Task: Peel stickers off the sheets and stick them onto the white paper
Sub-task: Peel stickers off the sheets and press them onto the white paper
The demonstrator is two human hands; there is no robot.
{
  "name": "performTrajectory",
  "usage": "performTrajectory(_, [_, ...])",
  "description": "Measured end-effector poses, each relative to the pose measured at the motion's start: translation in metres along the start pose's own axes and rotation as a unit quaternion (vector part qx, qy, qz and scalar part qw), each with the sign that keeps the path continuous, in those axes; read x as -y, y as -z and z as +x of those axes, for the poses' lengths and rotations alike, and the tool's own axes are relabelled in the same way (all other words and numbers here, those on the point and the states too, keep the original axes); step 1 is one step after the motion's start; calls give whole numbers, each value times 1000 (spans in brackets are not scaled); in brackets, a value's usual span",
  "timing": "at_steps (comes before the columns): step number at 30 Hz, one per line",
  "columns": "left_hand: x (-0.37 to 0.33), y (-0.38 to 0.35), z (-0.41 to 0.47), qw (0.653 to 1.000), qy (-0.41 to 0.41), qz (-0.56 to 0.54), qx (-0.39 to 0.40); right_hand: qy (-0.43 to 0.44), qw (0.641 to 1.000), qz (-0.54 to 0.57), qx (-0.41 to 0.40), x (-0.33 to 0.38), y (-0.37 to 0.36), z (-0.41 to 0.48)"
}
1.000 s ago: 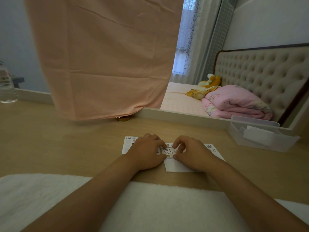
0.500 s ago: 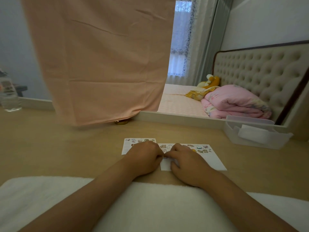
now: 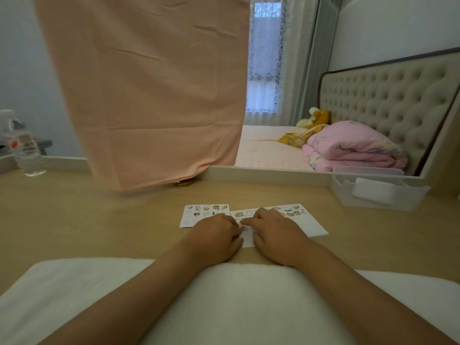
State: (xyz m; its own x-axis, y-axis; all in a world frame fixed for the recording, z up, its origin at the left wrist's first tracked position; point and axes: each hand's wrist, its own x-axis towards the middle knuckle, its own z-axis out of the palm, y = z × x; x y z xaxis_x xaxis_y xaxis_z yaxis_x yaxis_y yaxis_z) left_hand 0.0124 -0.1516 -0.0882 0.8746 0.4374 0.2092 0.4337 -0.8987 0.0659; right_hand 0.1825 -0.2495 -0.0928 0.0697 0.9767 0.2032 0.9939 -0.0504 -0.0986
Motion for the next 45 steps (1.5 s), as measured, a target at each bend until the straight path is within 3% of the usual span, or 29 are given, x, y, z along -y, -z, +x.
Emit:
performTrajectory(8, [-10, -2, -1, 999, 50, -13, -15, 27, 998, -42, 38, -1, 13, -3])
performTrajectory(12, [-8, -6, 1, 998, 56, -28, -30, 41, 998, -41, 12, -1, 15, -4])
performTrajectory(19, [-2, -8, -2, 999, 22, -22, -18, 20, 1000, -7, -5, -2, 13, -5])
performTrajectory(29, [14, -1, 5, 988, 28, -114, -101, -31, 999, 9, -14, -1, 11, -2])
performTrajectory(37, [44, 1, 11, 987, 156, -25, 5, -74, 997, 21, -26, -5, 9, 2])
performTrajectory(45, [52, 2, 7, 990, 120, -71, -32, -30, 994, 71, -76, 9, 9, 10])
